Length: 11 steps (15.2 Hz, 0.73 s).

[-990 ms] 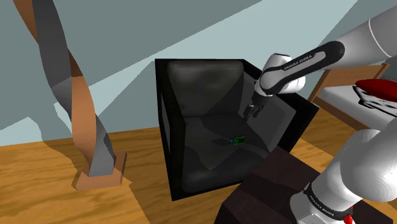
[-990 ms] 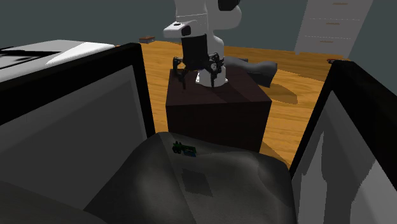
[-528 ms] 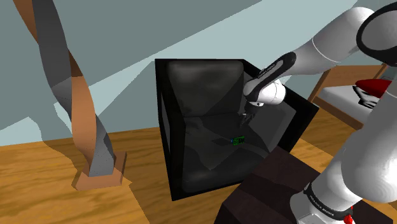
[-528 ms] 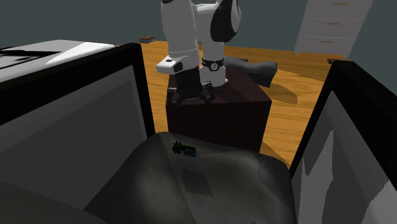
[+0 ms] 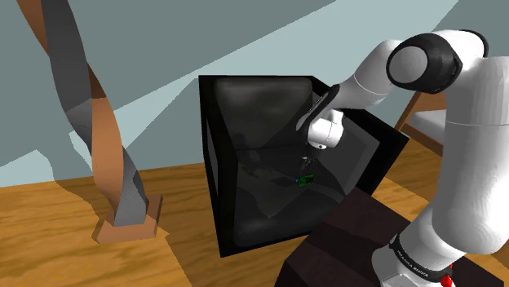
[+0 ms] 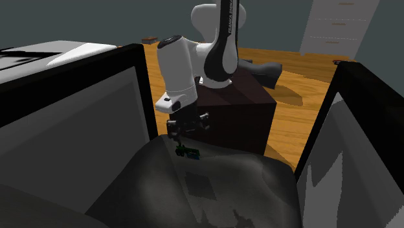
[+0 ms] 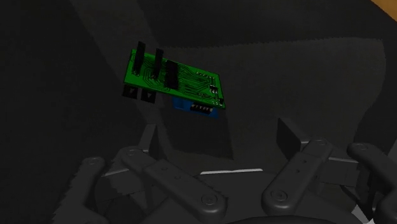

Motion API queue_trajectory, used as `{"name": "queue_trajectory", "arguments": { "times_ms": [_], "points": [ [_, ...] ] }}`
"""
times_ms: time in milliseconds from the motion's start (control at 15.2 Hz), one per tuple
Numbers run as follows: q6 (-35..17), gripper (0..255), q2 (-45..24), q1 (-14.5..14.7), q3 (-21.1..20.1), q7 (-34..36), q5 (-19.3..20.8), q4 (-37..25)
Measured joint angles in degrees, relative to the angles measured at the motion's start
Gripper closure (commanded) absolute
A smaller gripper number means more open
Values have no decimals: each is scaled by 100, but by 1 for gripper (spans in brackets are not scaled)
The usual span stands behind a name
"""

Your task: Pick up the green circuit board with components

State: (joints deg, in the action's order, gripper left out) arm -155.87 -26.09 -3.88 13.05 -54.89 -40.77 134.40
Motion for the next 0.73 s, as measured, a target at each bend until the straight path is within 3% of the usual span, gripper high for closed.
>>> {"name": "queue_trajectory", "arguments": {
  "times_ms": [528, 594, 726],
  "points": [
    [-322, 0, -835, -417, -457, -565, -541, -480],
    [-345, 255, -871, -433, -481, -587, -568, -494],
    [-363, 255, -899, -446, -502, -607, -589, -508]
  ]
}}
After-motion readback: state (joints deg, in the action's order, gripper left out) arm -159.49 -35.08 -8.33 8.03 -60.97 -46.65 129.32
